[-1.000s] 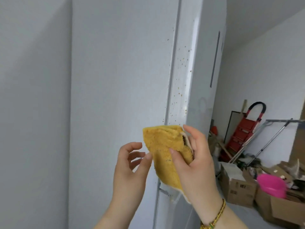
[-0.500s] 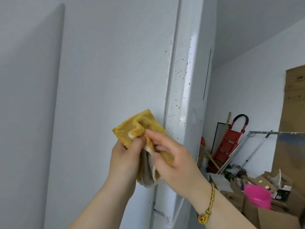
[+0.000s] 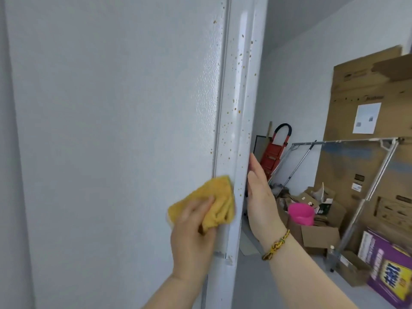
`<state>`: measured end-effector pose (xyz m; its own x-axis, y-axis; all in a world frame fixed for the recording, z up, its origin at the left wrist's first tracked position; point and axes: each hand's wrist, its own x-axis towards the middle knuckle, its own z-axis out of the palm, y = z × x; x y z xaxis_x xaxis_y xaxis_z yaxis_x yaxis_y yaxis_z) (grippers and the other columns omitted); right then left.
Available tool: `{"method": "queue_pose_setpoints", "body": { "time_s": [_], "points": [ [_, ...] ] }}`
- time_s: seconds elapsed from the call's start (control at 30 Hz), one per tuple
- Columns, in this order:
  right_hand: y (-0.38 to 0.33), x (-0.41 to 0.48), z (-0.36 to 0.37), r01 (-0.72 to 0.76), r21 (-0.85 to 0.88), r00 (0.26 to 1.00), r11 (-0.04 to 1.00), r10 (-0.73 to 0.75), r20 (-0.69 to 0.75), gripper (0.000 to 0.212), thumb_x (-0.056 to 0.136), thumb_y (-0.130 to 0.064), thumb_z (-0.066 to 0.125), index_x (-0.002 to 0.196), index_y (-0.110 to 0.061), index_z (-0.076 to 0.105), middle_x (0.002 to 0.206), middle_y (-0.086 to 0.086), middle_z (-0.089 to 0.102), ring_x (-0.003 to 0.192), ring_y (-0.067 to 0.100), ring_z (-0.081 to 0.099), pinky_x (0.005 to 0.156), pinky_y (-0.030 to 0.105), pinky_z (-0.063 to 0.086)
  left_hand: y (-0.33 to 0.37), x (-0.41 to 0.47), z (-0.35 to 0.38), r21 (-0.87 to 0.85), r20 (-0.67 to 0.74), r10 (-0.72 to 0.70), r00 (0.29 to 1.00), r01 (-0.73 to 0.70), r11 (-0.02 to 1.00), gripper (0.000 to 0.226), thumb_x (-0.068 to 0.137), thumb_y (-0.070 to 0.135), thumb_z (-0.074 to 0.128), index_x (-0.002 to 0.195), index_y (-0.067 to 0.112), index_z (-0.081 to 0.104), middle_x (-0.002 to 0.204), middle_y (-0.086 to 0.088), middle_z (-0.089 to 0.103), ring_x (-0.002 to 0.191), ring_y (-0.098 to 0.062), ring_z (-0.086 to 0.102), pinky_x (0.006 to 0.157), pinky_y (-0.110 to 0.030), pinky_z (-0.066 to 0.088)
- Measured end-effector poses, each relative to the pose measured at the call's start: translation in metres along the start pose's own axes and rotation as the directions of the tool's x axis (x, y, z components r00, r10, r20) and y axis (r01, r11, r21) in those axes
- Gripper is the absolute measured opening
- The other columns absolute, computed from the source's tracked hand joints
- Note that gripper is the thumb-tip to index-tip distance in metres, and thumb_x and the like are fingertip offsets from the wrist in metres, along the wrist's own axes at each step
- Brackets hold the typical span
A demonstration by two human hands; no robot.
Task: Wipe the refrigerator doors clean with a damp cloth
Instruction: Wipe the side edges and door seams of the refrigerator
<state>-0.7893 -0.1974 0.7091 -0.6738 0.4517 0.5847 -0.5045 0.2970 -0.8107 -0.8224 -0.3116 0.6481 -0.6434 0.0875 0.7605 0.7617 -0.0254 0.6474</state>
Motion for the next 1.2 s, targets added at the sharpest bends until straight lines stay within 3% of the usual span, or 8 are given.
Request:
{"method": "queue_pose_setpoints", "body": {
  "time_s": [0.13, 0.33, 0.63, 0.7, 0.8, 0.87, 1.0, 1.2],
  "points": [
    [0.001, 0.005, -0.008, -0.013, 0.066, 0.998, 0.998, 0.009, 0.067, 0.044, 0.085, -0.040, 0.036, 0.128, -0.043, 0.029, 0.149, -0.014, 0.027, 0.137, 0.001, 0.023, 0.118, 0.033, 0.016, -0.019, -0.033, 0.029, 0.003, 0.106, 0.057, 0.993, -0.058, 0.998, 0.043, 0.075, 0.037, 0.039, 0.115, 0.054, 0.037, 0.120, 0.056, 0.028, 0.110, 0.029, 0.030, 0.089, 0.006, 0.027],
    [0.005, 0.004, -0.008, 0.001, 0.084, 0.995, 0.996, -0.010, 0.099, 0.069, 0.077, -0.053, 0.046, 0.140, -0.029, 0.030, 0.149, -0.010, 0.030, 0.138, 0.004, 0.025, 0.118, 0.037, 0.017, 0.026, 0.051, 0.027, -0.035, 0.014, 0.334, 0.943, -0.333, 0.942, 0.048, 0.075, 0.023, 0.040, 0.119, 0.021, 0.059, 0.112, 0.014, 0.058, 0.103, 0.016, 0.039, 0.091, 0.005, 0.025],
    [-0.006, 0.004, -0.026, -0.114, 0.223, 0.968, 0.968, 0.058, 0.243, 0.079, 0.078, -0.068, 0.037, 0.141, -0.019, 0.030, 0.150, -0.001, 0.030, 0.137, 0.012, 0.028, 0.117, 0.039, 0.019, -0.014, 0.031, 0.035, -0.003, 0.036, 0.475, 0.879, -0.475, 0.880, 0.039, 0.074, 0.025, 0.057, 0.111, 0.037, 0.056, 0.117, 0.033, 0.033, 0.108, 0.015, 0.033, 0.094, -0.005, 0.029],
    [-0.006, 0.004, -0.025, -0.114, 0.232, 0.966, 0.966, 0.053, 0.255, 0.077, 0.076, -0.066, 0.037, 0.137, -0.019, 0.036, 0.145, 0.003, 0.039, 0.134, 0.015, 0.036, 0.114, 0.041, 0.026, -0.010, 0.042, 0.035, 0.076, 0.014, 0.586, 0.810, -0.586, 0.807, 0.035, 0.073, 0.026, 0.059, 0.107, 0.033, 0.056, 0.107, 0.017, 0.039, 0.102, 0.005, 0.037, 0.089, -0.007, 0.029],
    [-0.006, 0.003, -0.024, -0.070, 0.230, 0.974, 0.971, 0.017, 0.225, 0.080, 0.055, -0.079, 0.058, 0.117, -0.028, 0.055, 0.126, -0.009, 0.059, 0.121, 0.003, 0.050, 0.104, 0.020, 0.040, 0.022, 0.087, 0.031, 0.242, 0.046, 0.754, 0.655, -0.740, 0.627, 0.034, 0.071, 0.026, 0.061, 0.104, 0.032, 0.054, 0.098, 0.003, 0.039, 0.092, -0.013, 0.041, 0.083, -0.017, 0.028],
    [-0.007, 0.003, -0.025, -0.053, 0.211, 0.975, 0.976, 0.005, 0.224, 0.071, 0.064, -0.079, 0.046, 0.121, -0.036, 0.044, 0.136, -0.016, 0.046, 0.124, -0.008, 0.040, 0.105, 0.011, 0.031, 0.040, 0.114, 0.030, 0.267, 0.021, 0.749, 0.663, -0.725, 0.635, 0.033, 0.071, 0.027, 0.062, 0.103, 0.034, 0.054, 0.099, 0.005, 0.039, 0.094, -0.014, 0.040, 0.088, -0.014, 0.025],
    [-0.007, 0.004, -0.027, -0.052, 0.210, 0.971, 0.976, 0.000, 0.239, 0.069, 0.078, -0.061, 0.023, 0.137, -0.025, 0.032, 0.148, -0.004, 0.034, 0.134, 0.003, 0.031, 0.115, 0.027, 0.019, 0.032, 0.101, 0.032, 0.201, -0.009, 0.642, 0.766, -0.628, 0.752, 0.033, 0.073, 0.025, 0.058, 0.105, 0.033, 0.054, 0.104, 0.004, 0.038, 0.101, -0.006, 0.033, 0.096, -0.011, 0.022],
    [-0.007, 0.003, -0.028, -0.145, 0.301, 0.967, 0.943, 0.070, 0.247, 0.055, 0.075, -0.074, 0.033, 0.115, -0.038, 0.048, 0.146, -0.007, 0.034, 0.135, 0.011, 0.032, 0.115, 0.041, 0.024, -0.009, 0.048, 0.023, 0.297, 0.190, 0.711, 0.677, -0.730, 0.616, 0.036, 0.071, 0.029, 0.057, 0.106, 0.039, 0.053, 0.099, 0.005, 0.039, 0.099, -0.004, 0.037, 0.087, -0.017, 0.027]
  ]
}}
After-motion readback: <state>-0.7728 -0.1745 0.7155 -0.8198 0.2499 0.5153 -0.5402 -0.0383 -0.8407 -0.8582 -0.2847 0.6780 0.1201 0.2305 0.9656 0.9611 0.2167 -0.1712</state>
